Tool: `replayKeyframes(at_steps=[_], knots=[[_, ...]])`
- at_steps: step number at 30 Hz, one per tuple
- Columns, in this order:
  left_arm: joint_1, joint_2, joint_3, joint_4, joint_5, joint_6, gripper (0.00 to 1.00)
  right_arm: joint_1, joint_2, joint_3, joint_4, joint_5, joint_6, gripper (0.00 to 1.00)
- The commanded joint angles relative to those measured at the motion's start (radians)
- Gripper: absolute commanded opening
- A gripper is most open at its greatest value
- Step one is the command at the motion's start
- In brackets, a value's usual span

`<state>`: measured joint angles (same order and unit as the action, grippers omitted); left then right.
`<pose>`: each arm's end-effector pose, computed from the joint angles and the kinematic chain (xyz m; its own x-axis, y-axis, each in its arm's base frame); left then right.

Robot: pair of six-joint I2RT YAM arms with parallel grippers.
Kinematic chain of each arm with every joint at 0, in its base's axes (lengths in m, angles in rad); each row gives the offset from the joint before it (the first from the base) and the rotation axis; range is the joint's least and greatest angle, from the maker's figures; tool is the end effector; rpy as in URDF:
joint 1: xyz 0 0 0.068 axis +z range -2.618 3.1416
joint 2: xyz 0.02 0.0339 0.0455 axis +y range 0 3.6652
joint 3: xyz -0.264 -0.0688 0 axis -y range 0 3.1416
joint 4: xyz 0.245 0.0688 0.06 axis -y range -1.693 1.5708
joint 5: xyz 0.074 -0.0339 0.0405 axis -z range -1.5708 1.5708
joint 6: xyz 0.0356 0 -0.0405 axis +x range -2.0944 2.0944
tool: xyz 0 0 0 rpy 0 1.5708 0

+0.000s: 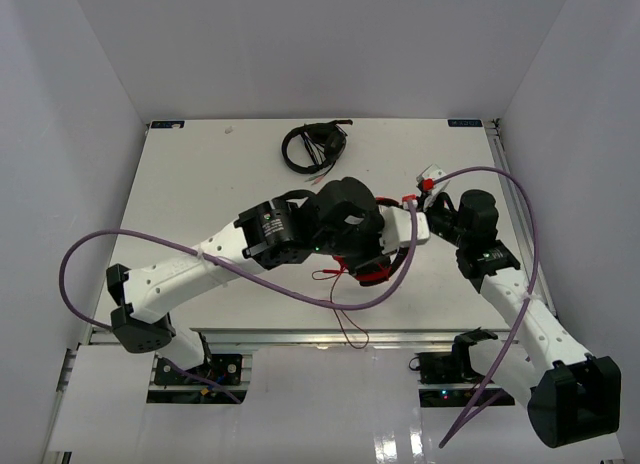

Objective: Wrap the headphones

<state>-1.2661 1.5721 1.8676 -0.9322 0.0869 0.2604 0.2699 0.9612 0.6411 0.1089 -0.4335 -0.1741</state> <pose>0.0946 -0.3112 0.4412 0.0777 0.6079 -0.7902 0.9845 0.0784 0.1572 0.2121 0.0742 0.2875 -0.0885 -0.1876 -0.9783 -0.6632 0.7439 -0.0826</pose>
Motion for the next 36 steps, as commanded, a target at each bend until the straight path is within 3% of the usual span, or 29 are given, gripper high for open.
replayKeyframes(at_steps=[1,9,15,31,36], knots=[[0.098,-0.121,-0.105,0.071,0.039,0.012,0.0,0.0,-0.059,0.015,0.029,-0.185,-0.008,0.08],[0.182,-0.11,-0.097,0.117,0.101,0.04,0.0,0.002,-0.014,0.043,-0.007,-0.358,0.116,0.08],[0.205,-0.076,-0.071,0.112,0.113,0.055,0.0,0.008,-0.014,0.048,-0.026,-0.358,0.117,0.08],[0.324,-0.314,-0.386,0.131,0.215,-0.022,0.0,-0.015,0.006,0.089,-0.029,-0.406,0.229,0.08],[0.353,-0.348,-0.435,0.153,0.272,-0.044,0.0,-0.03,-0.001,0.094,-0.037,-0.353,0.25,0.08]])
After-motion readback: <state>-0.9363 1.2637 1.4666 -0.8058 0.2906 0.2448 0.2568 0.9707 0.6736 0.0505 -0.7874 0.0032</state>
